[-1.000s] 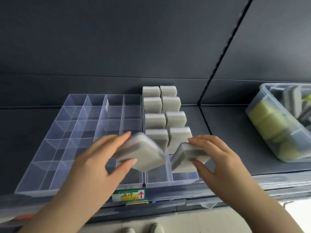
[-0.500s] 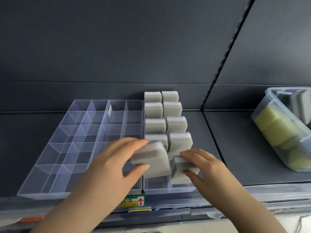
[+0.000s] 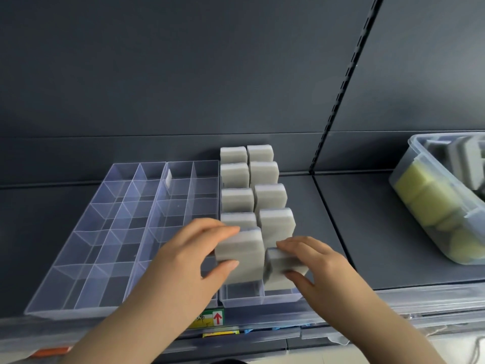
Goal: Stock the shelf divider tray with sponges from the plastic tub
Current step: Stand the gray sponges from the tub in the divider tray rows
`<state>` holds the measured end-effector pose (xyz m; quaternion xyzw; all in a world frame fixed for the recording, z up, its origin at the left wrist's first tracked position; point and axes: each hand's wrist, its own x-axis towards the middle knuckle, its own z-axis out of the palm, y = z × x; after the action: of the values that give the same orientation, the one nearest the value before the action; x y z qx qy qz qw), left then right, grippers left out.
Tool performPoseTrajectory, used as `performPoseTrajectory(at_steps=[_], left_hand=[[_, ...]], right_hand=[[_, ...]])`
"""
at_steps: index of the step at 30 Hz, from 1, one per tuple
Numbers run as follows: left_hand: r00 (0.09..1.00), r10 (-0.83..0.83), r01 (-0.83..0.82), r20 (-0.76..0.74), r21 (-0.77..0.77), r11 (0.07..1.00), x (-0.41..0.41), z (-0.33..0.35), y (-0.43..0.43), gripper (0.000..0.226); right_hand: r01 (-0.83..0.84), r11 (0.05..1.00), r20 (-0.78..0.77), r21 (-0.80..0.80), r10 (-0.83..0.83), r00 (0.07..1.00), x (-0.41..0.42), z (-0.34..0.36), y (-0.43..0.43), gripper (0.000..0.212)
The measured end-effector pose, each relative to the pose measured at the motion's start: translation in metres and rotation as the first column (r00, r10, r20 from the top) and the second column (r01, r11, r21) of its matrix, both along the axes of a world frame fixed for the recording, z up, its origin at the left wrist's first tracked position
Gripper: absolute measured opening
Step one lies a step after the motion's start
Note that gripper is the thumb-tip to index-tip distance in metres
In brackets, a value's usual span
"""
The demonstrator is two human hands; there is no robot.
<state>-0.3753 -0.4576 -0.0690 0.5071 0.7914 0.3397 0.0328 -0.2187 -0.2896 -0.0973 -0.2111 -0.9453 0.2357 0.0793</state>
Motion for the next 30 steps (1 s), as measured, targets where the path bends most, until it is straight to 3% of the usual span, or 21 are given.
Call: performPoseTrajectory(at_steps=[22,30], left_hand=[[0.997,-0.068,0.071,0.024,-0.182,0.981,0.002,-0.042,0.007,0.040],[0.973,-0.149,0.112,-0.175,-0.205,0.972,0.003,-0.023,0.010,0.051]], right_hand=[[0.017,1.000,0.006,0.003,-0.017,1.000,-0.002,0.000,-0.004,0.042],[0.024,0.997,0.025,0.070,-0.026,0.999,-0.004,0.004,-0.005,0.050]])
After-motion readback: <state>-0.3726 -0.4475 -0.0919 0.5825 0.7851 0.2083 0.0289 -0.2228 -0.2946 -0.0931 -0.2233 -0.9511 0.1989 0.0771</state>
